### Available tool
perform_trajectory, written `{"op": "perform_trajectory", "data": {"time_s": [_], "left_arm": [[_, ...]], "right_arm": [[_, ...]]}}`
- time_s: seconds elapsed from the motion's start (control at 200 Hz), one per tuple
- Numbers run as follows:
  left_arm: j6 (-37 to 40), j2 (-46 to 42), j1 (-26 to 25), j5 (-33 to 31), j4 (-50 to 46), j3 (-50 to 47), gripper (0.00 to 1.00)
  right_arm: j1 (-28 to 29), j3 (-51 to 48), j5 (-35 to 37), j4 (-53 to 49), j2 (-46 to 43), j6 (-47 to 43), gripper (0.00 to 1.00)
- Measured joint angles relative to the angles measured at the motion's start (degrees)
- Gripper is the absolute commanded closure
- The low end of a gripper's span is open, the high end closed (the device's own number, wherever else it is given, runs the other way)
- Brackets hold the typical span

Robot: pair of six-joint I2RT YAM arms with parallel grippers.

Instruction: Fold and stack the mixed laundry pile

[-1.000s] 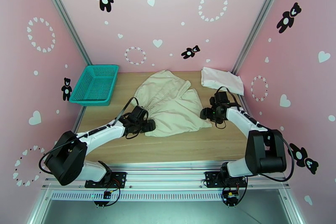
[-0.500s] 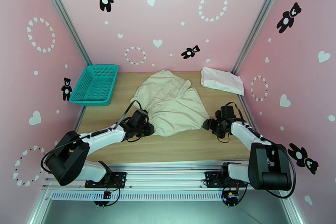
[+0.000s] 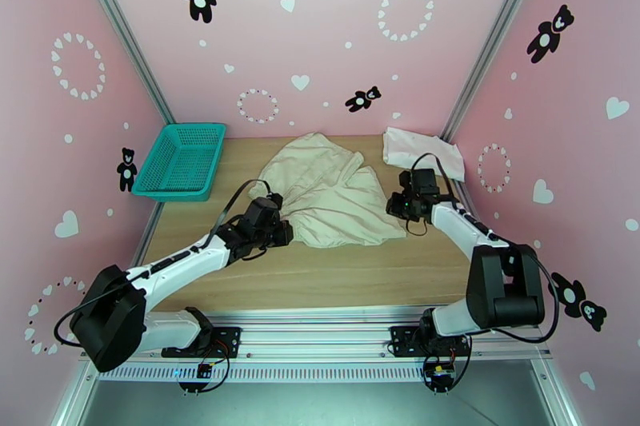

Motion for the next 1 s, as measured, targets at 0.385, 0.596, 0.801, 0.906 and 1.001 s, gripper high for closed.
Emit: {"op": "perform_trajectory", "data": {"time_s": [0.385,0.596,0.801,0.906,1.001], "left_arm": [[2.4,-0.3,0.1,-1.0,-3.0,4.4,1.00],[3.1,-0.3,0.4,-0.9,-4.4,4.4,1.00],[3.4,-0.3,0.5,-1.0,-4.7,4.4,1.00],[3.6,-1.2,0.8,-1.0,-4.8,4.0,1.00],[3.8,-2.8,1.2,-1.0,-5.7,3.8,1.00]], "right_arm": [[-8.4,-13.9,-2.3,-4.3,-5.6,2.6,0.40],[-7.9,-17.3,-7.6,3.0,-0.5,5.3,0.56],[-6.7,-11.7,-7.5,3.6,5.1,3.3,0.92],[-5.2,-5.7,-4.6,-0.8,4.4,1.7,1.00],[-2.6,0.9,-1.0,-6.8,1.7,0.4,1.00]]}}
